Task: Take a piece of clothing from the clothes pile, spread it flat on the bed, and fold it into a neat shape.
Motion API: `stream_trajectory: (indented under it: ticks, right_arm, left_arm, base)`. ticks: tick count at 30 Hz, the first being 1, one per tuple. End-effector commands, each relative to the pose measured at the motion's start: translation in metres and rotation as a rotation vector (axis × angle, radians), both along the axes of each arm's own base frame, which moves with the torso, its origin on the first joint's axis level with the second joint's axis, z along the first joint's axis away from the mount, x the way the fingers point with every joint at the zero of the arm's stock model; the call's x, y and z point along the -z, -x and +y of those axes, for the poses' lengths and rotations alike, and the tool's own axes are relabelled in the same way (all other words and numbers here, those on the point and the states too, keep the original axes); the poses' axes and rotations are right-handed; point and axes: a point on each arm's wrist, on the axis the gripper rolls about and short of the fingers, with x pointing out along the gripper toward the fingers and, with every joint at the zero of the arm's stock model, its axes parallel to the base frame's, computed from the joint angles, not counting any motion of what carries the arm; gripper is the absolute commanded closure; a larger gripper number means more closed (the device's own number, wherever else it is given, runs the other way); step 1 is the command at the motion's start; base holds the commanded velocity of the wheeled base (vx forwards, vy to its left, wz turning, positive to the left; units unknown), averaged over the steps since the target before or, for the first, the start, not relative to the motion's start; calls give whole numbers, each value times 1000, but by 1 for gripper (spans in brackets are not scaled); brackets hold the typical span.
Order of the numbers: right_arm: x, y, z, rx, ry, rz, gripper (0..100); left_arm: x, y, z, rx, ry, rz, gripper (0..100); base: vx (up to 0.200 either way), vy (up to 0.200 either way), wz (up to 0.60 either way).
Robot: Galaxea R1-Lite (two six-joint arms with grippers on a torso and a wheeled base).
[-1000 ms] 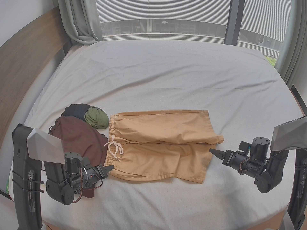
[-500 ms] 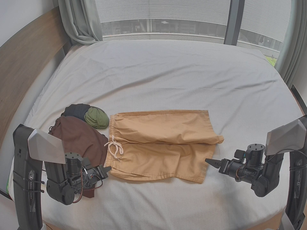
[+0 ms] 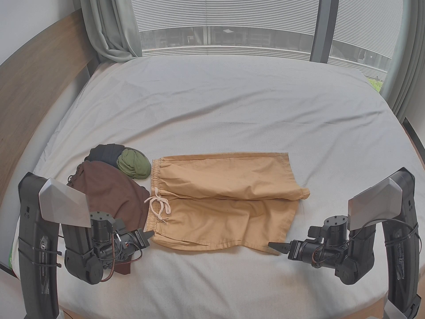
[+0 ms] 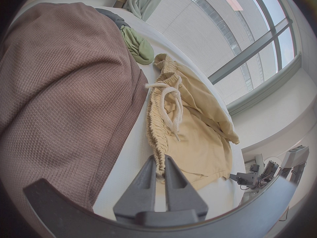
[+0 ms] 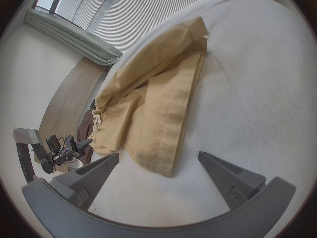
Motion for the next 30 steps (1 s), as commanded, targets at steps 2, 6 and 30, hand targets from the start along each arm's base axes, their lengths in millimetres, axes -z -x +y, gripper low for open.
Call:
stream_trajectory:
  ticks: [2, 6, 30]
  right_arm:
    - [11, 4, 6, -6, -9, 49, 0]
    - [10, 3, 12, 4, -42, 63, 0]
    - [10, 3, 11, 17, -41, 66, 100]
  left_arm:
    - [0, 0, 0, 1, 1, -2, 100]
    - [0, 0, 0, 1, 1, -2, 100]
    - [-1, -1, 0, -2, -1, -4, 100]
  base:
    - [0, 0, 0]
    - [0, 0, 0]
    - [0, 0, 0]
